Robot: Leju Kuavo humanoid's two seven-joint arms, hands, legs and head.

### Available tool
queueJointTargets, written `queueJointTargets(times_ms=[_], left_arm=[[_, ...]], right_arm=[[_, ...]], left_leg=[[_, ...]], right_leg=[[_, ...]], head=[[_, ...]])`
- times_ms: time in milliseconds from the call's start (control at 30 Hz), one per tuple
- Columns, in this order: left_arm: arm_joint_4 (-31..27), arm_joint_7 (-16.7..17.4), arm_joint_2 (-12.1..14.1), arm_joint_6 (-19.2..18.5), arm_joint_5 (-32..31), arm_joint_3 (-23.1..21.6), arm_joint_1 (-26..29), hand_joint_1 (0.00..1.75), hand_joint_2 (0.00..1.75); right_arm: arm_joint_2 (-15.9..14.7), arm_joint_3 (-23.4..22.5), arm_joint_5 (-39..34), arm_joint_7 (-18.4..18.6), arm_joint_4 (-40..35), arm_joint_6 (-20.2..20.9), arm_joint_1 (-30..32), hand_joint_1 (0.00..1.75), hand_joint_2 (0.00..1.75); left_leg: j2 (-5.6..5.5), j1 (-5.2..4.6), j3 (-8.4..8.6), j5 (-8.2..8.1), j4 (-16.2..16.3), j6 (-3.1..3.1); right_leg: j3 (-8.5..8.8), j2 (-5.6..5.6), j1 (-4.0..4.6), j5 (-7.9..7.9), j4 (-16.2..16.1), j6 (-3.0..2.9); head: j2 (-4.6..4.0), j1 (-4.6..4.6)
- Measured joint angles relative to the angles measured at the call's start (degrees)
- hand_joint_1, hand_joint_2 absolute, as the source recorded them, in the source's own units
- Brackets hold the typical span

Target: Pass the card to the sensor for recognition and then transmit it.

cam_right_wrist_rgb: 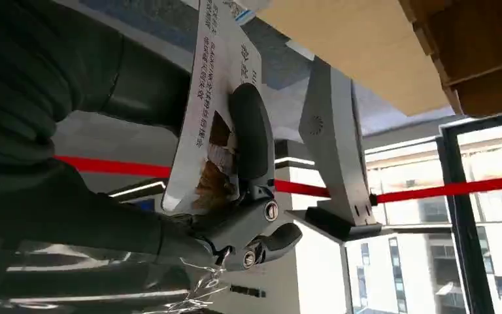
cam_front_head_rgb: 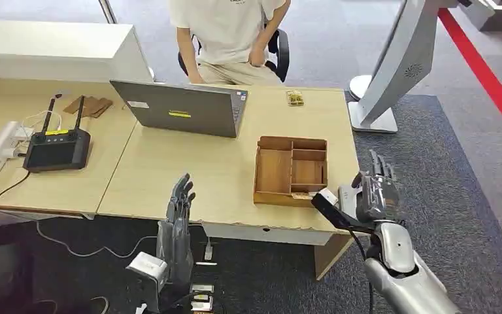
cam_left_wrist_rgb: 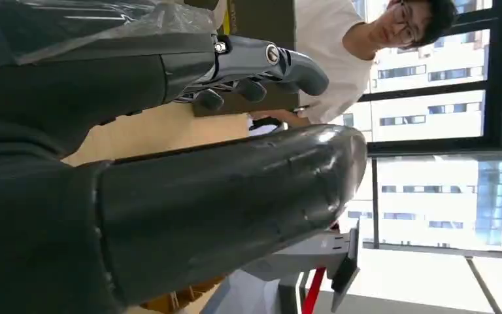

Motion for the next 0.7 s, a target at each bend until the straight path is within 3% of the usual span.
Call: queueJointTargets(times_ms=[500, 700], left_arm=[[-0.68, 1.55, 0.0, 0.0, -0.17, 0.09, 0.06, 0.0, 0.0], [-0.79, 1.99, 0.0, 0.0, -0.15, 0.07, -0.04, 0.0, 0.0]], right_arm=[[3.32, 2.49, -1.86, -0.2, 10.16, 4.99, -3.56, 1.75, 1.75], [4.57, 3.1, -3.24, -0.13, 16.01, 4.31, -4.71, 1.75, 1.75]], left_leg=[[0.0, 0.0, 0.0, 0.0, 0.0, 0.0], [0.0, 0.0, 0.01, 0.0, 0.0, 0.0]], right_leg=[[-0.01, -0.01, 0.0, 0.0, 0.0, 0.0], [-0.01, 0.0, 0.0, 0.0, 0.0, 0.0]], head=[[0.0, 0.0], [0.0, -0.02]])
